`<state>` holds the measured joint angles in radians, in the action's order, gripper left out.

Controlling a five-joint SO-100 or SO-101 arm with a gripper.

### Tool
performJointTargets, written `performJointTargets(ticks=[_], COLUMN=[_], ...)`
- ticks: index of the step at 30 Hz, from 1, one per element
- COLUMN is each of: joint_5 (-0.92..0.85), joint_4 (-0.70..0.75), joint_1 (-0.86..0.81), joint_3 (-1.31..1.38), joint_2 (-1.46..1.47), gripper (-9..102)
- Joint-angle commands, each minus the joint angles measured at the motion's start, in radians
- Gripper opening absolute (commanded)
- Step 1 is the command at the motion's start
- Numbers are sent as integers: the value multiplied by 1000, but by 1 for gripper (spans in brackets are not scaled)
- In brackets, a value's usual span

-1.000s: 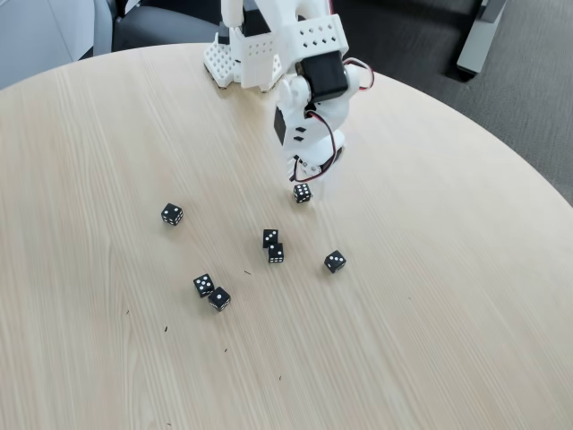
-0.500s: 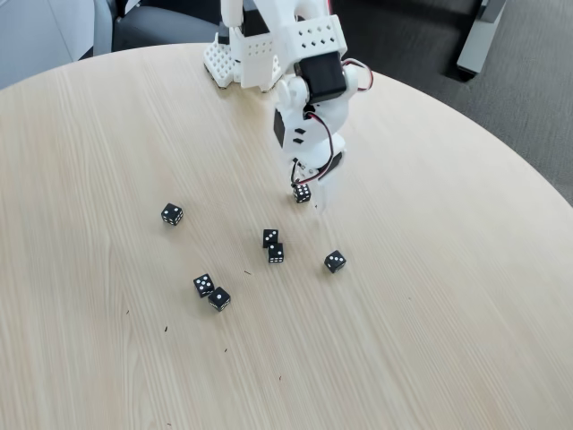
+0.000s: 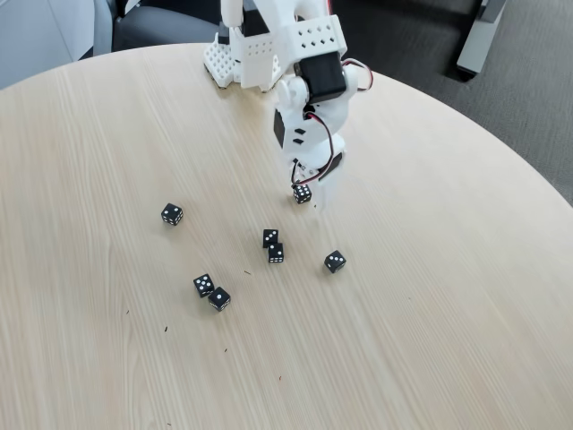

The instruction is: Pick up the dice with number 6

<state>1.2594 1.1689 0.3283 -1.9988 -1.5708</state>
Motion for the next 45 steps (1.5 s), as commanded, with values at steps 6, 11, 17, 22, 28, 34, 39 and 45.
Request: performJointTargets(ticks=[6, 11, 17, 22, 28, 34, 39, 45], joint_5=[3, 3, -25, -57, -75, -181, -451, -710], joint_4=[-8, -8, -8, -2, 8, 9, 11, 11], joint_1=[-9, -9, -9, -9, -9, -9, -9, -9], joint_3=[31, 31, 31, 26, 31, 18, -46, -267], joint_2=[86, 89, 89, 67, -144, -555, -864, -1068], gripper=[20, 17, 0, 0, 0, 0, 0, 0])
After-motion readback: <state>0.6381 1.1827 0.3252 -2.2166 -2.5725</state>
